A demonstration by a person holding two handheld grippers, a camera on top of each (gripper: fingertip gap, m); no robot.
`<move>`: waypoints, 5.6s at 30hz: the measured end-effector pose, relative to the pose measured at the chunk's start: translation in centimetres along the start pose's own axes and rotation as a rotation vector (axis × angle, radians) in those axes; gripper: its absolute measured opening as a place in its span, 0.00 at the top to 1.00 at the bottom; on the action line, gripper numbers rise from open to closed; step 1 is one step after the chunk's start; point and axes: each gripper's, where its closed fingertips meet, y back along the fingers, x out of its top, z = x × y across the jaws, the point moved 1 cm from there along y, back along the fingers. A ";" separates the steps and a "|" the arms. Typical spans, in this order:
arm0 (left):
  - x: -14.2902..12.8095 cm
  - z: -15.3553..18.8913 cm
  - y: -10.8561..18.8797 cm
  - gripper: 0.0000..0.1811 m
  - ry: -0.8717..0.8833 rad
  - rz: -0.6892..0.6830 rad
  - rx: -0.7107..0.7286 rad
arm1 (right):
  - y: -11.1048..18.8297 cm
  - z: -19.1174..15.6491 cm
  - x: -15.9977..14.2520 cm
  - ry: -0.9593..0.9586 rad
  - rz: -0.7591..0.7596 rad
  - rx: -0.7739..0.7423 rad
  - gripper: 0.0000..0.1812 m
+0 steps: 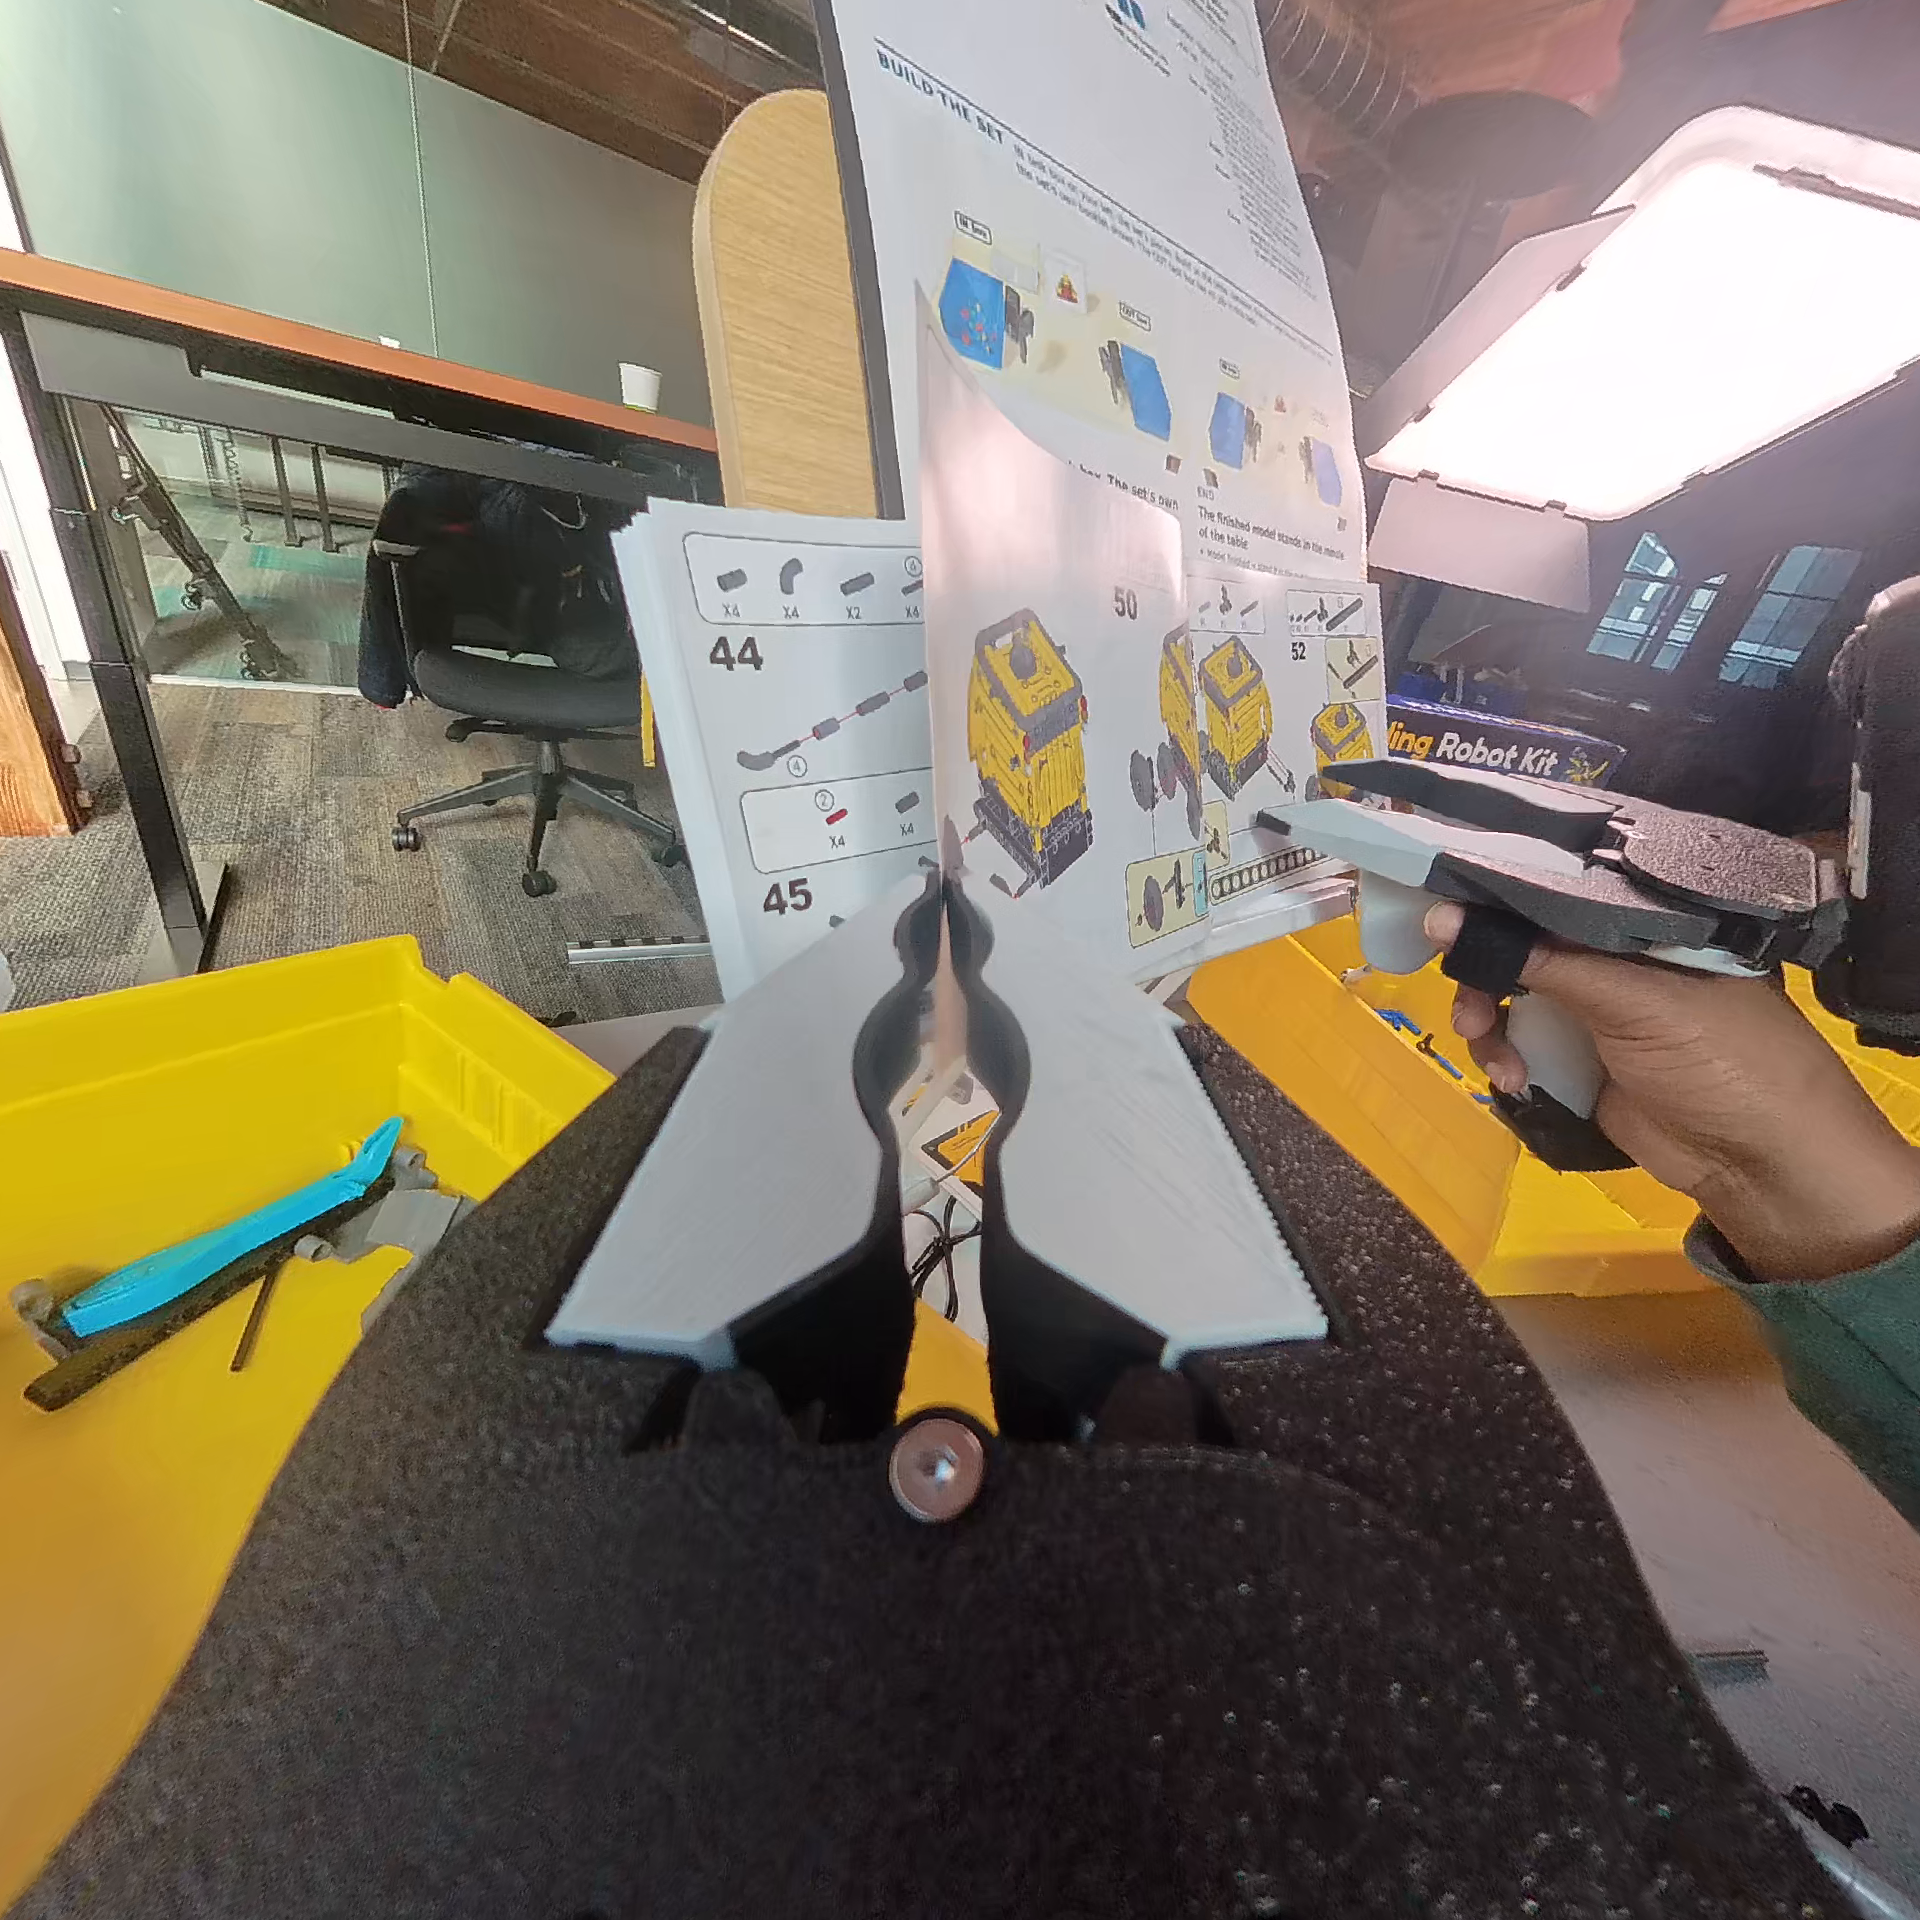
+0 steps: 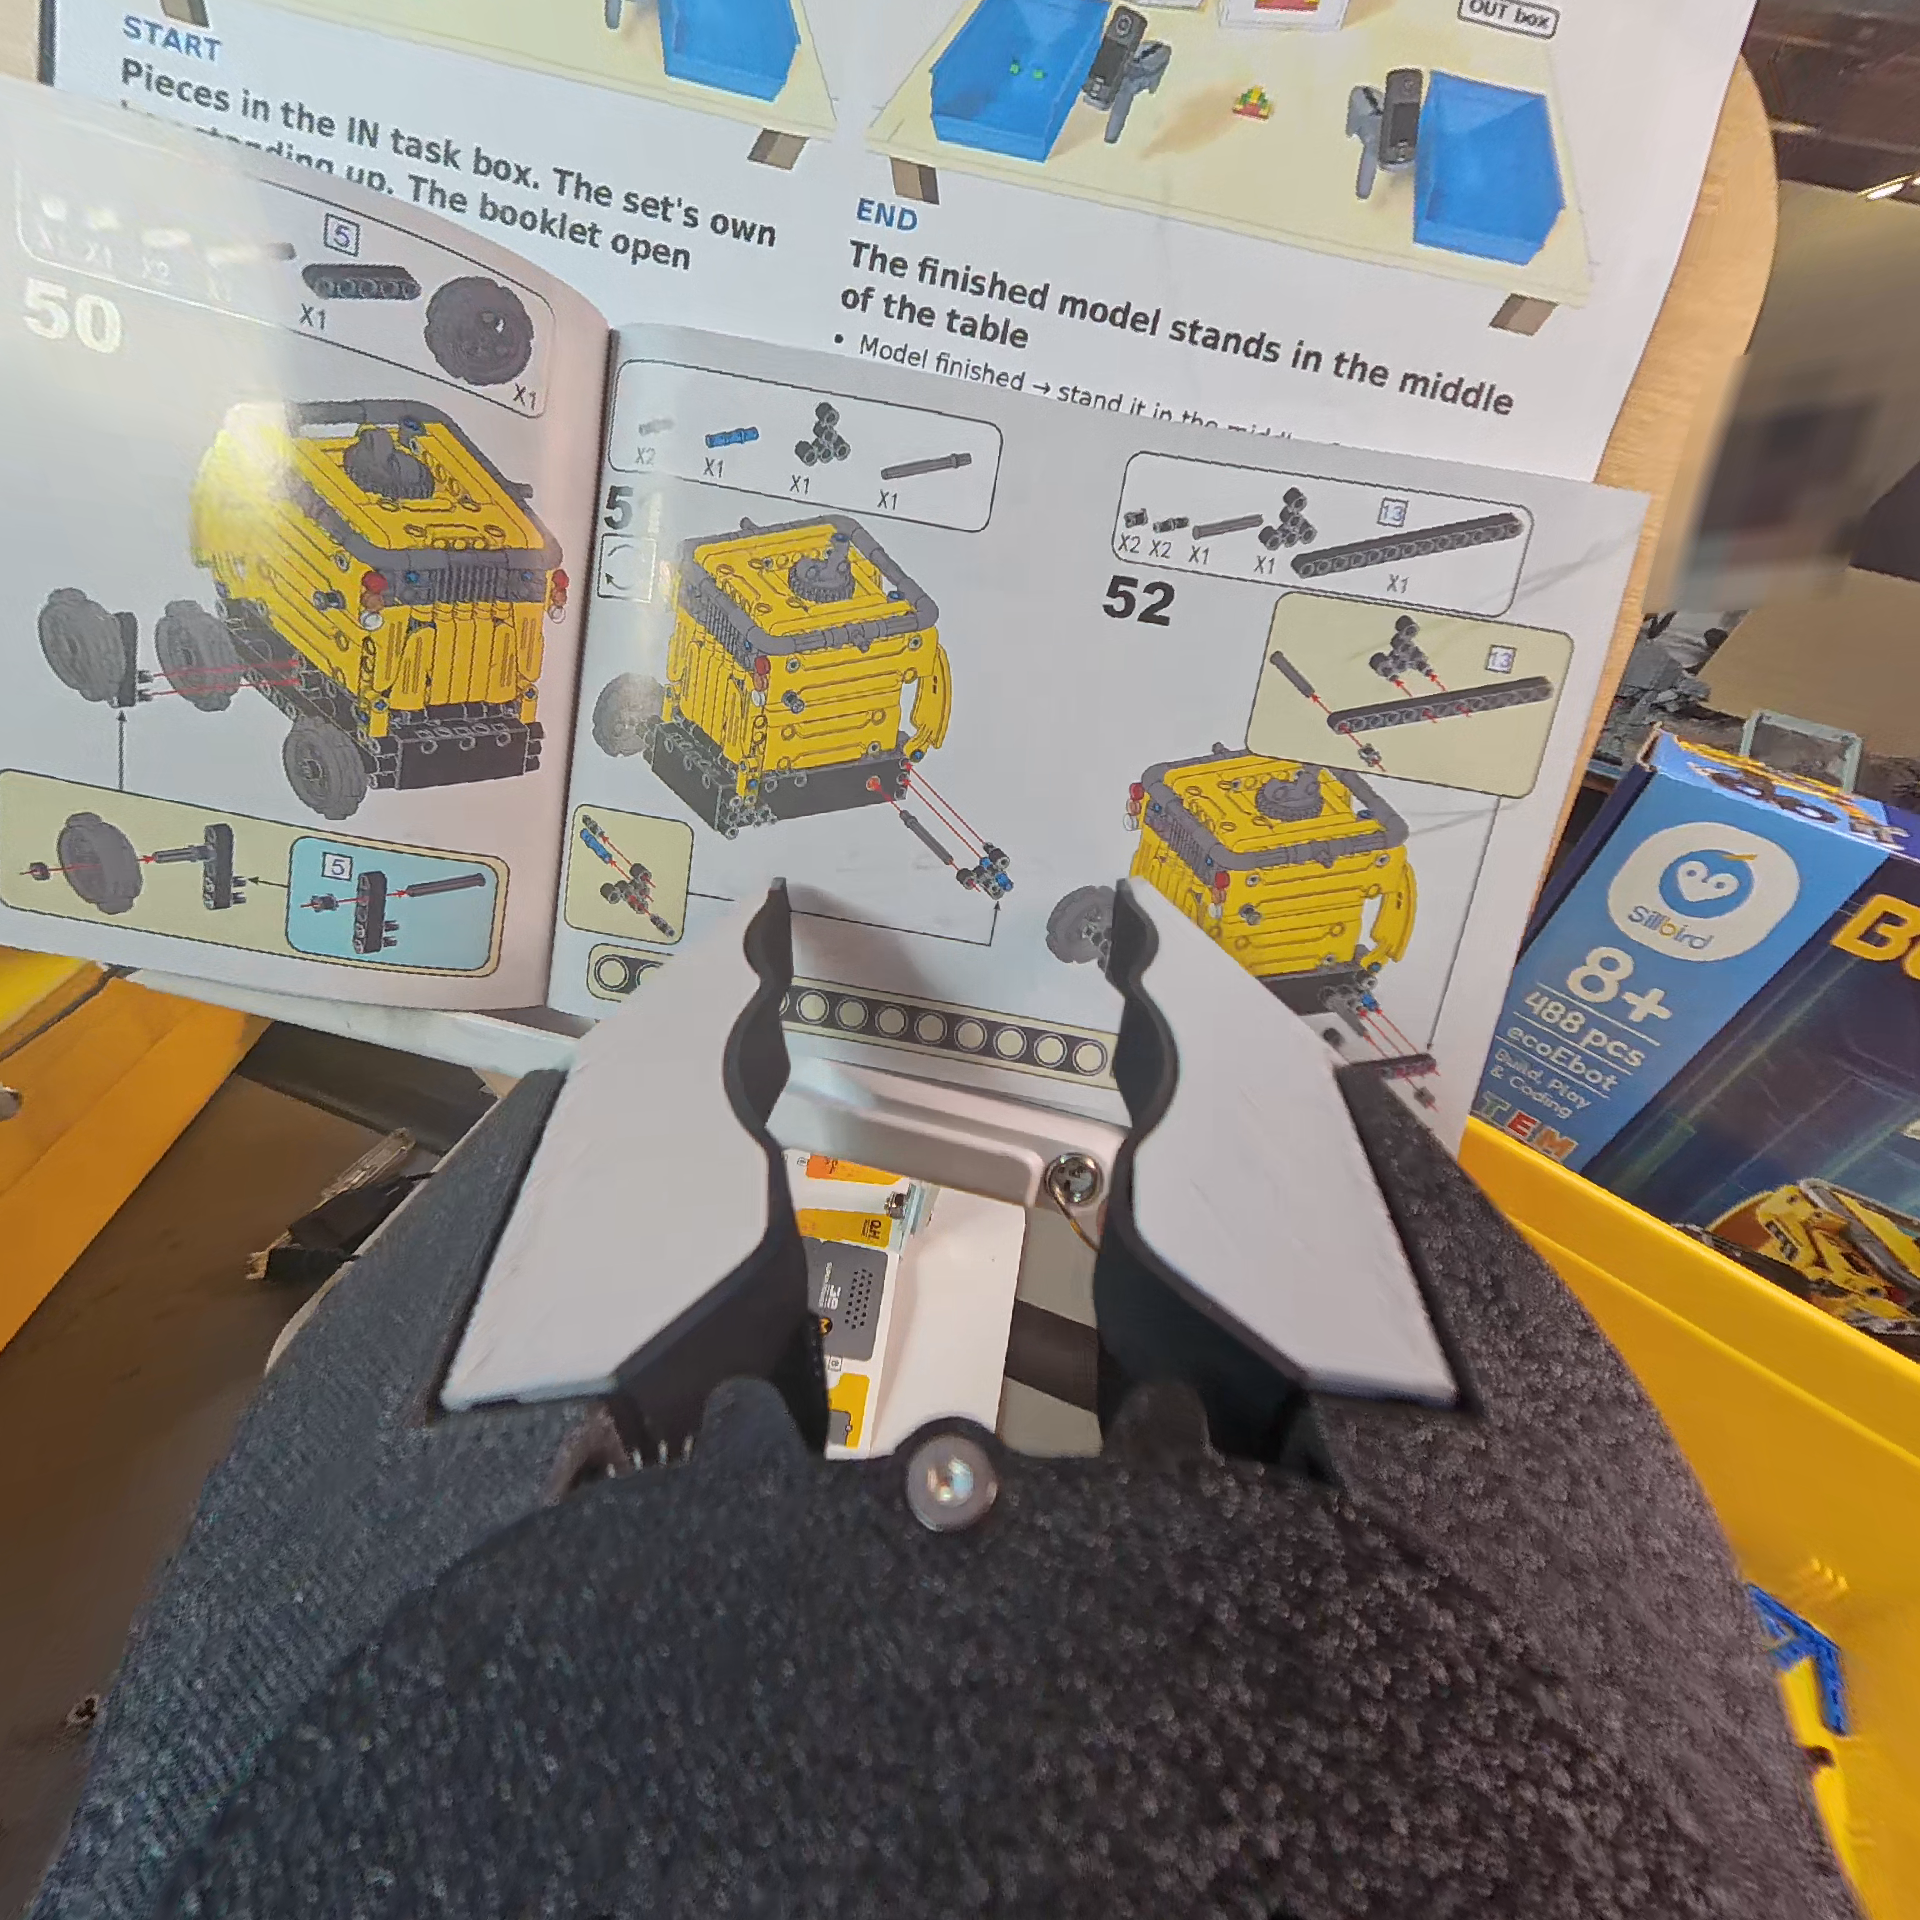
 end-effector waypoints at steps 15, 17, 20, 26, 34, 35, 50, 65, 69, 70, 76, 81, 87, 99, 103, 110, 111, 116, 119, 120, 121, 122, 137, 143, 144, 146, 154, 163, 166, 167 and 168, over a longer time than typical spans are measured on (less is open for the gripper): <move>0.9 1.4 0.2 1.00 -0.004 -0.022 -0.080 | 19.6 -25.8 -4.1 0.684 -0.408 1.093 0.59; 1.2 2.0 0.3 1.00 -0.008 -0.017 -0.099 | 19.8 -27.3 -5.9 0.838 -0.392 1.042 0.65; 1.9 3.0 0.7 1.00 -0.033 -0.012 -0.125 | 20.3 -28.6 -7.1 1.039 -0.276 1.023 0.82; 3.0 4.4 1.2 1.00 -0.059 -0.003 -0.170 | 23.8 -27.3 -7.6 1.279 0.093 1.229 0.82; 3.1 4.7 1.3 1.00 -0.062 -0.008 -0.180 | 21.5 -19.2 -8.7 1.449 -0.116 1.117 0.73; 3.1 4.7 1.3 1.00 -0.062 -0.009 -0.180 | 21.6 -18.4 -9.0 1.393 -0.202 1.122 0.73; 3.0 5.1 1.3 1.00 -0.069 -0.014 -0.185 | 22.0 -24.4 -7.7 1.107 -0.252 0.907 0.95; 3.2 5.1 1.5 1.00 -0.066 -0.012 -0.192 | 22.5 -17.0 -7.8 1.169 -0.207 1.009 0.87; 3.1 5.1 1.4 1.00 -0.065 -0.016 -0.191 | 24.3 -18.9 -7.0 1.027 -0.255 1.057 0.84; 3.1 5.1 1.4 1.00 -0.066 -0.016 -0.191 | 24.6 -19.7 -6.9 1.012 -0.257 1.062 0.82; 3.2 5.2 1.5 1.00 -0.072 -0.014 -0.194 | 23.9 -22.6 -7.9 1.142 -0.189 1.005 0.90; 3.3 5.1 1.5 1.00 -0.070 -0.014 -0.193 | 24.5 -22.8 -7.7 1.205 -0.092 1.110 0.96; 3.3 5.1 1.5 1.00 -0.072 -0.016 -0.192 | 23.4 -19.7 -7.9 1.302 -0.049 1.149 0.97; 2.8 5.0 1.2 1.00 -0.066 -0.026 -0.191 | 22.0 -22.4 -6.9 0.761 -0.528 0.968 0.70; 3.0 5.4 1.4 1.00 -0.076 -0.020 -0.196 | 20.3 -23.6 -7.6 0.915 -0.487 0.881 0.82; 3.4 4.9 1.6 1.00 -0.063 -0.012 -0.196 | 21.5 -23.7 -7.4 1.124 -0.300 1.030 0.90; 3.5 4.9 1.6 1.00 -0.063 -0.010 -0.196 | 22.0 -23.6 -7.4 1.147 -0.265 1.076 0.94; 3.7 5.0 1.8 1.00 -0.065 -0.005 -0.197 | 23.4 -21.1 -7.7 1.201 -0.172 1.229 0.96; 3.6 5.0 1.7 1.00 -0.064 -0.006 -0.195 | 23.9 -19.0 -7.8 1.206 -0.209 1.251 1.00; 3.6 4.9 1.7 1.00 -0.063 -0.006 -0.195 | 23.9 -18.5 -7.6 1.180 -0.244 1.231 1.00; 3.5 4.9 1.7 1.00 -0.062 -0.007 -0.193 | 23.6 -18.1 -7.2 1.148 -0.271 1.180 0.95; 3.5 4.8 1.7 1.00 -0.062 -0.008 -0.192 | 23.5 -18.0 -6.9 1.112 -0.301 1.145 0.89; 3.8 5.0 1.8 1.00 -0.068 -0.003 -0.197 | 21.4 -23.3 -8.5 0.989 -0.443 0.985 0.67; 4.3 4.6 2.1 1.00 -0.055 0.014 -0.195 | 22.5 -21.6 -9.0 1.175 -0.327 1.184 0.72; 4.4 4.6 2.2 1.00 -0.055 0.017 -0.194 | 22.3 -21.2 -9.0 1.180 -0.328 1.180 0.72; 4.5 4.5 2.3 1.00 -0.054 0.021 -0.191 | 22.0 -20.6 -9.0 1.186 -0.328 1.160 0.71; 4.0 4.2 2.0 1.00 -0.047 0.009 -0.186 | 22.8 -20.1 -8.6 1.114 -0.343 1.116 0.67; 3.1 4.3 1.6 1.00 -0.054 -0.017 -0.183 | 22.6 -19.1 -6.2 0.936 -0.303 1.088 0.65; 2.8 4.2 1.4 1.00 -0.054 -0.025 -0.181 | 22.0 -18.8 -5.0 0.872 -0.273 1.063 0.65; 2.7 4.1 1.4 1.00 -0.052 -0.027 -0.180 | 21.6 -18.6 -4.5 0.850 -0.256 1.042 0.66; 2.6 4.0 1.3 1.00 -0.050 -0.030 -0.178 | 20.8 -18.4 -3.9 0.833 -0.238 1.008 0.66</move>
